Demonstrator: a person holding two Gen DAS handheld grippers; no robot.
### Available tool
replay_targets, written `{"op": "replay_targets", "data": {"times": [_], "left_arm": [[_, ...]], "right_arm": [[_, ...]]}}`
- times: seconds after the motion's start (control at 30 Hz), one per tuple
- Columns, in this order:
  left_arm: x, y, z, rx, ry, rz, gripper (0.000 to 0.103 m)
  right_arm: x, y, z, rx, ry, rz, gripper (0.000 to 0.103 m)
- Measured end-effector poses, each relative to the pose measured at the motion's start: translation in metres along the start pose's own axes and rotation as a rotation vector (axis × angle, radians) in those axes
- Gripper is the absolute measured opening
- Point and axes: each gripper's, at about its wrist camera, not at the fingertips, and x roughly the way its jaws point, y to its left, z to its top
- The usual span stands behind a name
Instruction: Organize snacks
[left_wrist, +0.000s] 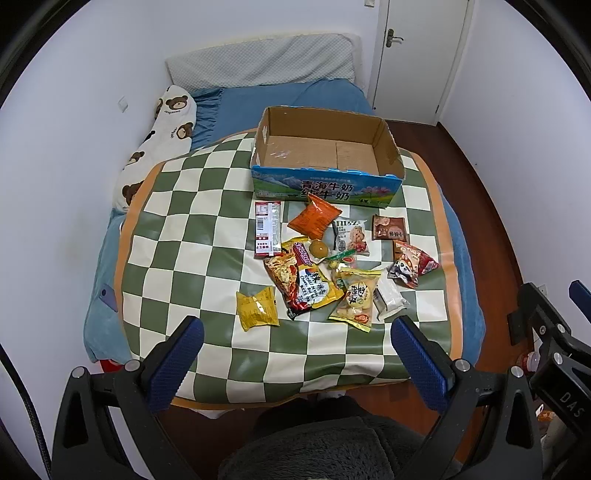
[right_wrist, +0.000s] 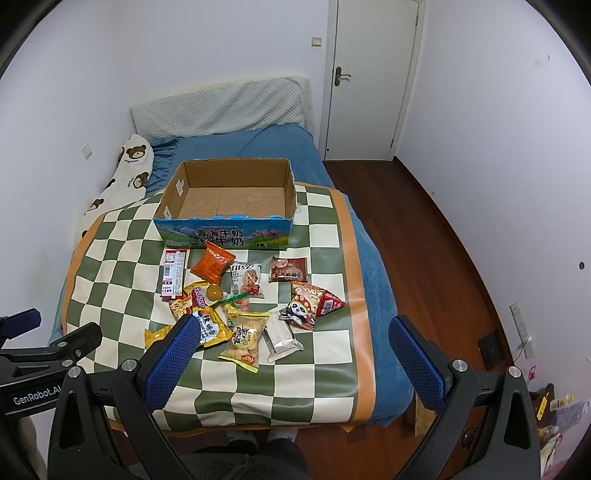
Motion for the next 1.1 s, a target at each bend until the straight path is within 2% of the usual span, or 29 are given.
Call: {"op": "replay_targets", "data": {"times": [1.1], "left_arm": [[-0.0029,0.0041,0.0018,-0.004,-0.009,-0.008,0.103]], "right_arm": [[-0.0004,0.0006,0.0085,0.006,-0.011,0.002,0.103]]}}
